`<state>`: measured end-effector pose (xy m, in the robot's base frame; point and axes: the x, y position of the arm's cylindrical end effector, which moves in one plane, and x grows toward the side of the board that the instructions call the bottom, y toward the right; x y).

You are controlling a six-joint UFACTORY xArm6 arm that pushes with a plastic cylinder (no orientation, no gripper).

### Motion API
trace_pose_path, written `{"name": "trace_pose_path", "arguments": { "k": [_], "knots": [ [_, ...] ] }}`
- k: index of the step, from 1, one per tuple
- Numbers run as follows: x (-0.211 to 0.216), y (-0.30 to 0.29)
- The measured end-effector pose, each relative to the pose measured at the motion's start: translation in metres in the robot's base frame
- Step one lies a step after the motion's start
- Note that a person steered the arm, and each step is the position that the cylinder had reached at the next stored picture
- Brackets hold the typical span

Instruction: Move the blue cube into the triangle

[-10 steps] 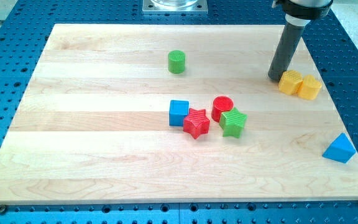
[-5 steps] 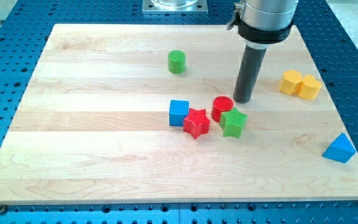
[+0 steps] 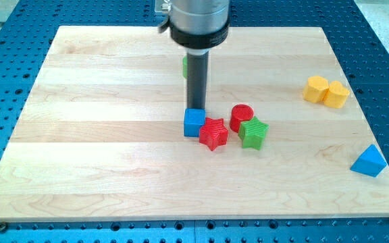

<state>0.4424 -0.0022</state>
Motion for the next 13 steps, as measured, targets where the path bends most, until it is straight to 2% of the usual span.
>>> {"name": "trace_pose_path", "arguments": {
  "k": [3,5,7,8,10,13],
  "knots": [
    [0.076,-0.022],
    [0.082,-0.001],
    [0.127,0.006],
    [0.130,0.015],
    [0.156,0.068],
    [0.176,0.037]
  ]
}}
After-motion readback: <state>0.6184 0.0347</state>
